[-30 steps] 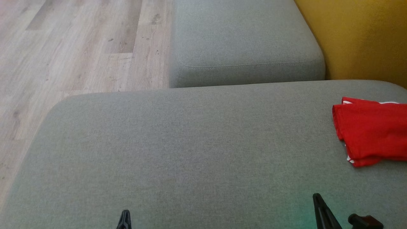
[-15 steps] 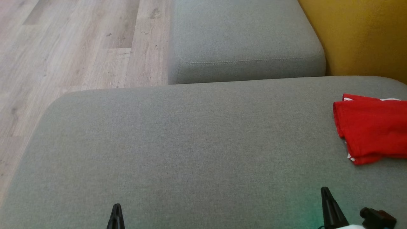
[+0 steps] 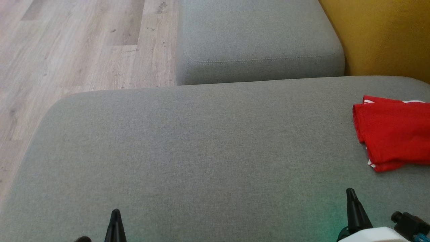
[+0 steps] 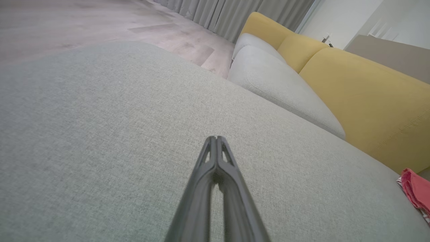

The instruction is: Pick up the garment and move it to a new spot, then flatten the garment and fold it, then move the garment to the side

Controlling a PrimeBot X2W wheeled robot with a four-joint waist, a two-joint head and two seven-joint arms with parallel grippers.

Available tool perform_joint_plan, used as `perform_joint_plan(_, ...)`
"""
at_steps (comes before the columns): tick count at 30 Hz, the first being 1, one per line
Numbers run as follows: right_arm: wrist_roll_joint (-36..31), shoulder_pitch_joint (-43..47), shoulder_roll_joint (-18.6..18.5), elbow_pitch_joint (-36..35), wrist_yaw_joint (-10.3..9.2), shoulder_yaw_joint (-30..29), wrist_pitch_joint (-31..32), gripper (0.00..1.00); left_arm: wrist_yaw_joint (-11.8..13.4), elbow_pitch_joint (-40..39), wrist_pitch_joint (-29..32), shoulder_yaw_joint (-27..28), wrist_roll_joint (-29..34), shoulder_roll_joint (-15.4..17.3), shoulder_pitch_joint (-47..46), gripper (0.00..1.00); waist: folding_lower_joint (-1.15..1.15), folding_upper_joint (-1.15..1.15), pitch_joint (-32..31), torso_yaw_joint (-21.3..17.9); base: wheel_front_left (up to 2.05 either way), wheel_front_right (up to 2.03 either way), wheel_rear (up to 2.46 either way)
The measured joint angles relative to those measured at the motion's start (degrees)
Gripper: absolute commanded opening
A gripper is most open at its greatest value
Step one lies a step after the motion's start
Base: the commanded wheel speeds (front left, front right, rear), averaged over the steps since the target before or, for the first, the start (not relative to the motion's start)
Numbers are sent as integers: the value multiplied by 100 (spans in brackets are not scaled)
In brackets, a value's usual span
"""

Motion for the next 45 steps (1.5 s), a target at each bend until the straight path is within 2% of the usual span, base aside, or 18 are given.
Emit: perform_joint_plan(45, 2884, -566, 30, -45, -1, -457, 713, 0, -465, 41, 657, 576, -2988, 9, -663, 0, 0, 0, 346, -43, 0, 0, 0)
